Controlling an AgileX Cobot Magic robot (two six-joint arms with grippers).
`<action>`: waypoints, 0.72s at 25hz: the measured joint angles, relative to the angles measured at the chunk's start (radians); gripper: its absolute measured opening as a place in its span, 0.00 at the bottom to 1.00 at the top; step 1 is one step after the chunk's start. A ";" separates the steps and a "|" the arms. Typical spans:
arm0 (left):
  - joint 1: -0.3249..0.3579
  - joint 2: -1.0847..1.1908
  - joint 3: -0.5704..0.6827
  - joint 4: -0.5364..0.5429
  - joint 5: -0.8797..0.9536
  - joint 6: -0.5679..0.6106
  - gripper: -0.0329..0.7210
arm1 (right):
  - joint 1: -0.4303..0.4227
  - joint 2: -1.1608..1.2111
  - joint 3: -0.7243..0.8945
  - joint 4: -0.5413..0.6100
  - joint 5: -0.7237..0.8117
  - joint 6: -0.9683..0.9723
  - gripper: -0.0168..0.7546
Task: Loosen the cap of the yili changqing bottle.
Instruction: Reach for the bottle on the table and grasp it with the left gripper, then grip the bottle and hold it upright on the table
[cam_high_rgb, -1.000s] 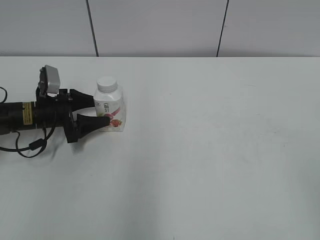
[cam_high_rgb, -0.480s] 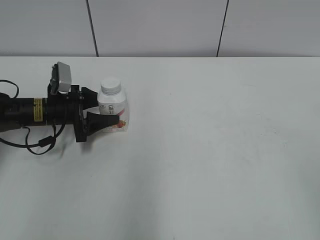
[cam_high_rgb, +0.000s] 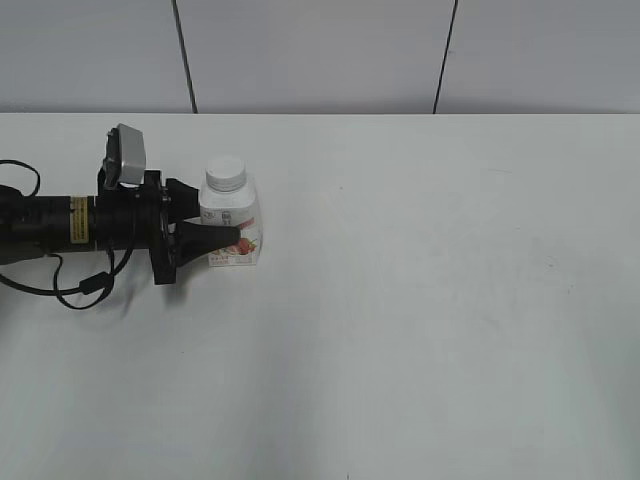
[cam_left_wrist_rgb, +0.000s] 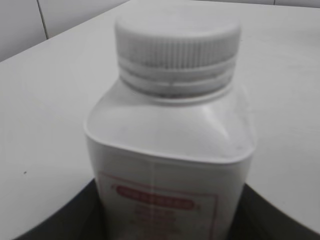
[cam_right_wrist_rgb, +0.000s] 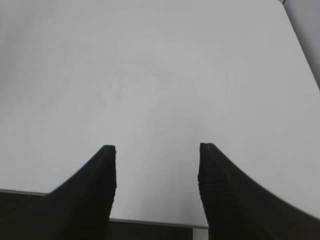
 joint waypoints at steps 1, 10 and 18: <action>0.000 0.000 0.000 -0.001 0.000 0.000 0.54 | 0.000 0.042 -0.009 0.015 0.000 0.000 0.58; -0.001 0.000 0.000 -0.003 0.001 -0.001 0.53 | 0.000 0.569 -0.231 0.086 -0.002 0.087 0.58; -0.002 0.000 0.000 -0.003 -0.001 -0.001 0.53 | 0.000 1.034 -0.478 0.090 0.020 0.102 0.58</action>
